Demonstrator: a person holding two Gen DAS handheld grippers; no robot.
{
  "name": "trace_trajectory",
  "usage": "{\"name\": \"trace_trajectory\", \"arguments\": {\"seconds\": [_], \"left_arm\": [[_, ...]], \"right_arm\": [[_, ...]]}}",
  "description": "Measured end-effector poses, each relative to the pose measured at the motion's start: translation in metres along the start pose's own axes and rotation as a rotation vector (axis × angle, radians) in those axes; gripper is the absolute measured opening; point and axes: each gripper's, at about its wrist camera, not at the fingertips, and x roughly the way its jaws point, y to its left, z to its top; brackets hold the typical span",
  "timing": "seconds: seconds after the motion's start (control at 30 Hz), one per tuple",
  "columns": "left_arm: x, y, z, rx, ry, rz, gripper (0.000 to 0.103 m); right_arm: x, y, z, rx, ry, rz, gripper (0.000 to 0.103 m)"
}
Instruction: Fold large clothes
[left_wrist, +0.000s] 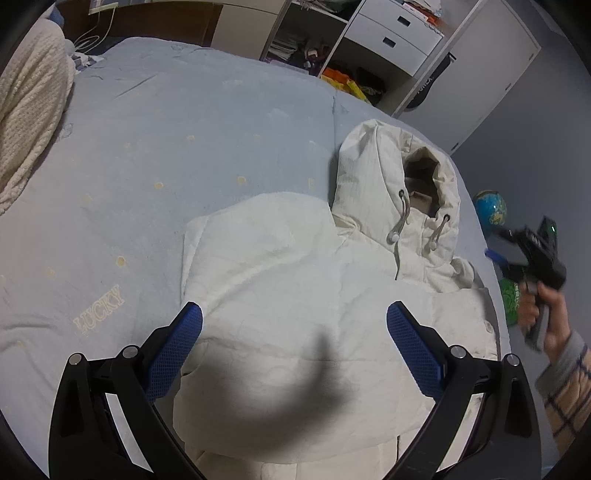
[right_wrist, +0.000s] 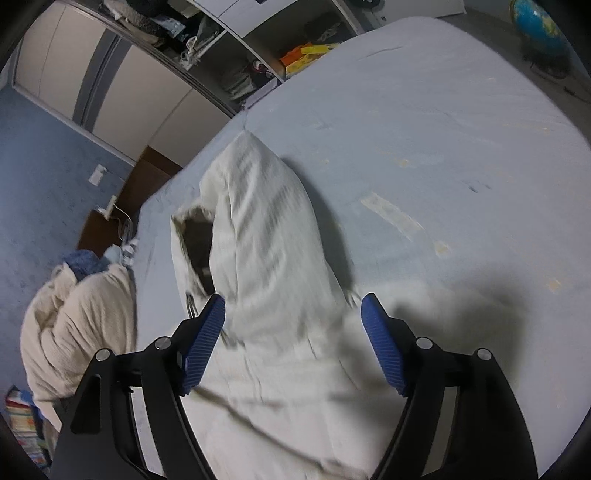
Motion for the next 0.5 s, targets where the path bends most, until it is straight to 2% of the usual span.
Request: {"name": "trace_trajectory", "arguments": {"seconds": [0.2, 0.4, 0.5], "left_arm": [[0.002, -0.002, -0.002, 0.001, 0.014, -0.022, 0.096], [0.003, -0.012, -0.006, 0.038, 0.025, -0.028, 0.096], [0.003, -0.019, -0.008, 0.072, 0.032, -0.034, 0.096]], "right_arm": [[0.043, -0.006, 0.039, 0.070, -0.010, 0.114, 0.073], [0.098, 0.005, 0.067, 0.053, 0.048, 0.148, 0.073], [0.122, 0.004, 0.074, 0.036, 0.060, 0.120, 0.074]]}}
